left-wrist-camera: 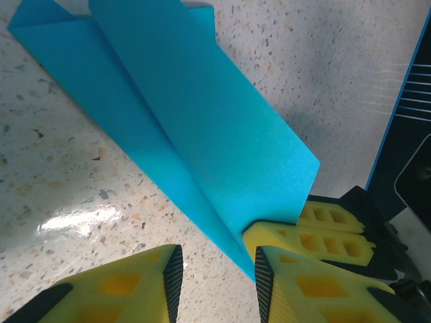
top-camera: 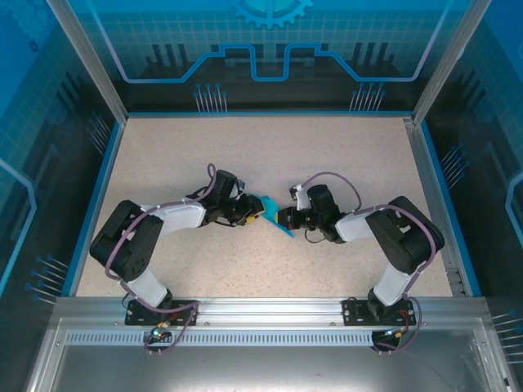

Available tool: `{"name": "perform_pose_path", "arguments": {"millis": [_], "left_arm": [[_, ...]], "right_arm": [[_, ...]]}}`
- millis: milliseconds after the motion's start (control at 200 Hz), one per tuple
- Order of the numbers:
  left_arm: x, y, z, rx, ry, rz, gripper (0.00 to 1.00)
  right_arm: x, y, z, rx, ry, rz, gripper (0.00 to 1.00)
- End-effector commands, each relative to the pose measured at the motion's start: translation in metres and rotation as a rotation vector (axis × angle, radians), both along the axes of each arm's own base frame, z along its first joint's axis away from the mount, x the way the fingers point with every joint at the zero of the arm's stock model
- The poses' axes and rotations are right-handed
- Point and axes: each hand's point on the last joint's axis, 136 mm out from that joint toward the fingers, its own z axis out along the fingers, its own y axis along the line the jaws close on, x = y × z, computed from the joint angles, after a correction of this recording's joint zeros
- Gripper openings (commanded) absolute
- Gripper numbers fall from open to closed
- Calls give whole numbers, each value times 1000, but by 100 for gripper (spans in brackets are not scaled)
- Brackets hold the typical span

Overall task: Fold a paper plane with a square sheet of paper (pick it up from the middle)
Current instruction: Fold the wing for the fifth time at the center of the table.

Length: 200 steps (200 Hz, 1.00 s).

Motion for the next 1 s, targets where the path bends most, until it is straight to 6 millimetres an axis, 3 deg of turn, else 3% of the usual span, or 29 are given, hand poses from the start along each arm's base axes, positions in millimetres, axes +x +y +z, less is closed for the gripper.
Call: {"name": "perform_pose_path", "arguments": {"millis": [0,995], "left_arm": [[5,-13,8,-27,-48,-55,36],[10,-31,1,-43,-73,-121,28]], "right_arm": [[4,3,3,64,54,-2,6],[-1,0,-18,99,243,12,5]]}}
